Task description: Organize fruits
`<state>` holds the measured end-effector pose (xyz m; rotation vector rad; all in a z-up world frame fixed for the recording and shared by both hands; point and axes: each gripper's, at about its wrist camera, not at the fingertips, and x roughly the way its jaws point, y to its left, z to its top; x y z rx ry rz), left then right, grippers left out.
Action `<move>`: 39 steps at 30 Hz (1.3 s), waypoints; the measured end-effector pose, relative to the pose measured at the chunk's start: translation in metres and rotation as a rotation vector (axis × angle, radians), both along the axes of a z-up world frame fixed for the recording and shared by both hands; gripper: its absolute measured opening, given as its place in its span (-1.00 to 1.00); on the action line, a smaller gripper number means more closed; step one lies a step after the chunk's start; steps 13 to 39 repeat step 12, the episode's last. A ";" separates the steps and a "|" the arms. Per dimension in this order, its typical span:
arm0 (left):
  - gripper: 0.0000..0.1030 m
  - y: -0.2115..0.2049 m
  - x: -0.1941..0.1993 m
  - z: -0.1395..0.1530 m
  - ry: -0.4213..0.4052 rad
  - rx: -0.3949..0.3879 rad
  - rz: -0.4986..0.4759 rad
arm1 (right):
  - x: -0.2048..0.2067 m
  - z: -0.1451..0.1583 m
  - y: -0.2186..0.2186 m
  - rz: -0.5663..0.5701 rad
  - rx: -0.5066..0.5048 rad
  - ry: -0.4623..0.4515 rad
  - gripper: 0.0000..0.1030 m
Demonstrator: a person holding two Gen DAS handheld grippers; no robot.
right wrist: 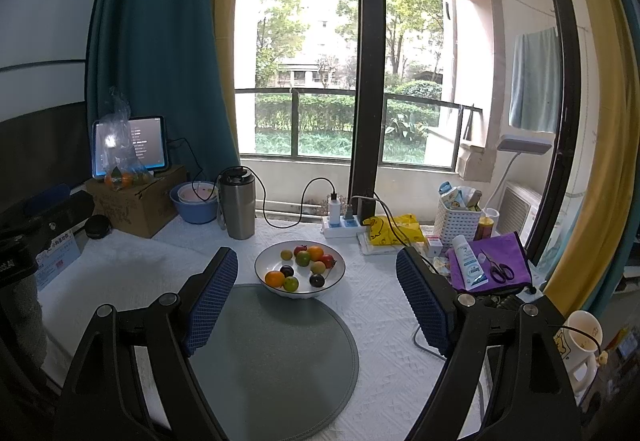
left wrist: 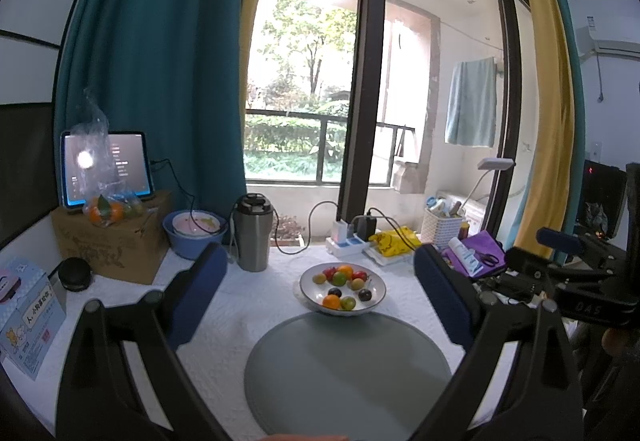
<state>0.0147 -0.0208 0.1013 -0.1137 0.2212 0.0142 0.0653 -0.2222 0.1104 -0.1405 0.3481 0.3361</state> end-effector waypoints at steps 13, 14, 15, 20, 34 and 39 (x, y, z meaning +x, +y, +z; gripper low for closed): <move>0.86 0.001 0.000 0.002 0.000 -0.006 0.002 | 0.000 0.000 0.000 0.000 0.001 0.000 0.63; 0.86 0.001 0.000 0.002 0.000 -0.006 0.002 | 0.000 0.000 0.000 0.000 0.001 0.000 0.63; 0.86 0.001 0.000 0.002 0.000 -0.006 0.002 | 0.000 0.000 0.000 0.000 0.001 0.000 0.63; 0.86 0.001 0.000 0.002 0.000 -0.006 0.002 | 0.000 0.000 0.000 0.000 0.001 0.000 0.63; 0.86 0.001 0.000 0.002 0.000 -0.006 0.002 | 0.000 0.000 0.000 0.000 0.001 0.000 0.63; 0.86 0.001 0.000 0.002 0.000 -0.006 0.002 | 0.000 0.000 0.000 0.000 0.001 0.000 0.63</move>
